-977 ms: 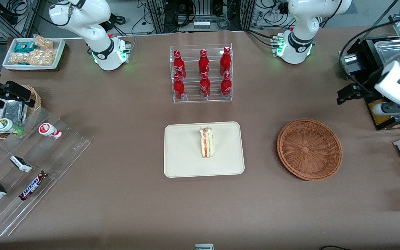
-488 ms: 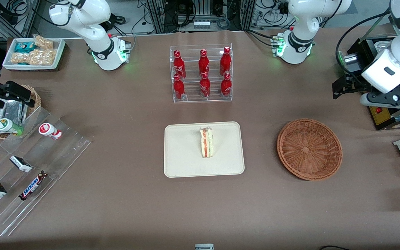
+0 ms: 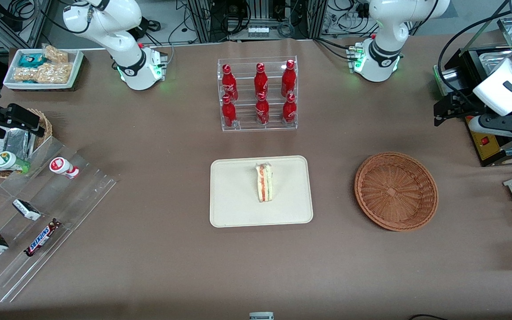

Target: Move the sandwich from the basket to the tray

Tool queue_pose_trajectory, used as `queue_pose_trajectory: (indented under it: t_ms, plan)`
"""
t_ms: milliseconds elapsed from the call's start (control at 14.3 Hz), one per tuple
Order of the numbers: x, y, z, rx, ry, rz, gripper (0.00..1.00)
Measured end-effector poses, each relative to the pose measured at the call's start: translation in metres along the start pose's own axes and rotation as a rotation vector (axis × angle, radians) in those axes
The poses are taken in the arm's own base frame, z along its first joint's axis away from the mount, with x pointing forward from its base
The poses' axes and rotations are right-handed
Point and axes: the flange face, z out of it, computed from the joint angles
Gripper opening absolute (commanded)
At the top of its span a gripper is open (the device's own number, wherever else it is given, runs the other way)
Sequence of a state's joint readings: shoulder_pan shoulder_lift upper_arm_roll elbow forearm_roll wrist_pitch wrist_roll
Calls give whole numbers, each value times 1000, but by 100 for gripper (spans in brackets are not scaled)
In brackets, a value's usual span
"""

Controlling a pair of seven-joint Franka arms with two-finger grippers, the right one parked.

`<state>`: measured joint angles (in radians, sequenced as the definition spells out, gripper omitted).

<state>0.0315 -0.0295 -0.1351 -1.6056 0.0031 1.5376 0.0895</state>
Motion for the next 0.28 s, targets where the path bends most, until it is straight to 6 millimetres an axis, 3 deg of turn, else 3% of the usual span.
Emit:
queue_pose_trajectory:
  t_ms: [279]
  plan:
    - [1,2,4,-1,-7,4,100]
